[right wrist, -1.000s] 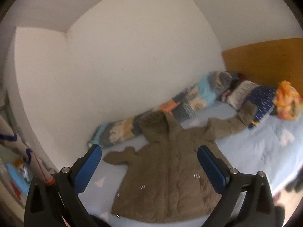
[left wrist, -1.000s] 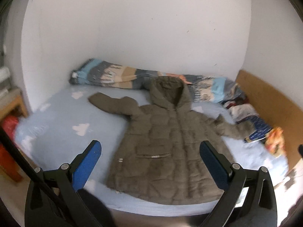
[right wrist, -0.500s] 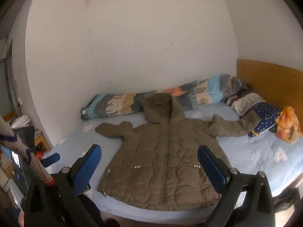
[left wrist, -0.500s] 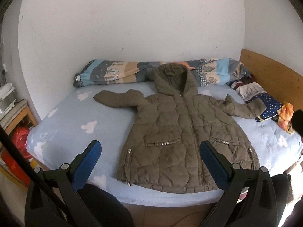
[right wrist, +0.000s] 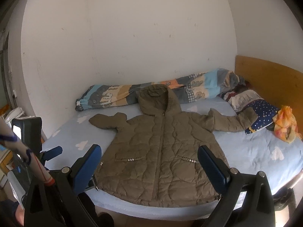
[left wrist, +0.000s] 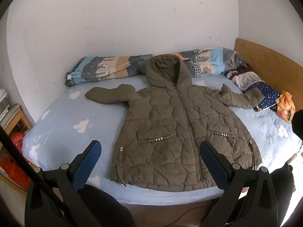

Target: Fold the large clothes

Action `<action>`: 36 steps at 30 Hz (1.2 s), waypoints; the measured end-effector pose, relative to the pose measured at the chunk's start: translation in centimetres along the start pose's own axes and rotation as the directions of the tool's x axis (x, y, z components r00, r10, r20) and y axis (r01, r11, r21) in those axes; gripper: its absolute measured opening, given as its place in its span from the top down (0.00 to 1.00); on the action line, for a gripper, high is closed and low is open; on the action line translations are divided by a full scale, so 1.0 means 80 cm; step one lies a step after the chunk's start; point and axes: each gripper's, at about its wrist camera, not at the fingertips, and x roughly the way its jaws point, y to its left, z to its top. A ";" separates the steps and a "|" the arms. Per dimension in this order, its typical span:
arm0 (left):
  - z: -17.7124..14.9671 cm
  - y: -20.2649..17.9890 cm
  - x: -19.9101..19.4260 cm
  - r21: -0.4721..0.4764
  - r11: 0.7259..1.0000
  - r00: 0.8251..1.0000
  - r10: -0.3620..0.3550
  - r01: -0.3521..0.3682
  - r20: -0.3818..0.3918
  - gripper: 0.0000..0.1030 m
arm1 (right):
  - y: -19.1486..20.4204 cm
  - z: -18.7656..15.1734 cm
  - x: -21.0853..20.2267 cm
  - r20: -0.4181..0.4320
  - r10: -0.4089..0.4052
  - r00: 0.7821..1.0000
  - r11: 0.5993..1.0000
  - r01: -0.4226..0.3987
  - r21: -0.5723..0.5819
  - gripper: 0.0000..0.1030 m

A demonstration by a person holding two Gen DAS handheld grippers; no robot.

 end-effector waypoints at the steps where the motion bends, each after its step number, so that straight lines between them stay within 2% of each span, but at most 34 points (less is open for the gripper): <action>1: -0.001 0.001 0.002 -0.002 1.000 1.000 0.003 -0.003 -0.002 0.00 | 0.001 0.000 0.003 -0.006 0.004 1.000 1.000 -0.004 -0.003 0.00; 9: -0.006 0.007 0.014 -0.014 1.000 1.000 0.016 -0.017 -0.023 0.00 | 0.010 -0.007 0.019 -0.028 0.024 0.999 0.999 -0.025 -0.033 0.00; 21: -0.015 -0.003 0.013 0.019 1.000 0.999 0.012 -0.011 -0.031 0.00 | -0.003 -0.012 0.023 -0.043 0.020 0.999 1.000 -0.020 0.002 0.00; 29: -0.014 -0.001 0.012 0.002 1.000 0.999 0.018 -0.018 -0.042 0.00 | 0.003 -0.015 0.022 -0.057 -0.006 0.998 1.000 0.005 -0.004 0.00; 36: -0.013 -0.005 0.011 0.024 1.000 0.999 0.017 -0.016 -0.036 0.00 | -0.002 -0.014 0.020 -0.056 -0.021 0.998 1.000 0.022 0.004 0.00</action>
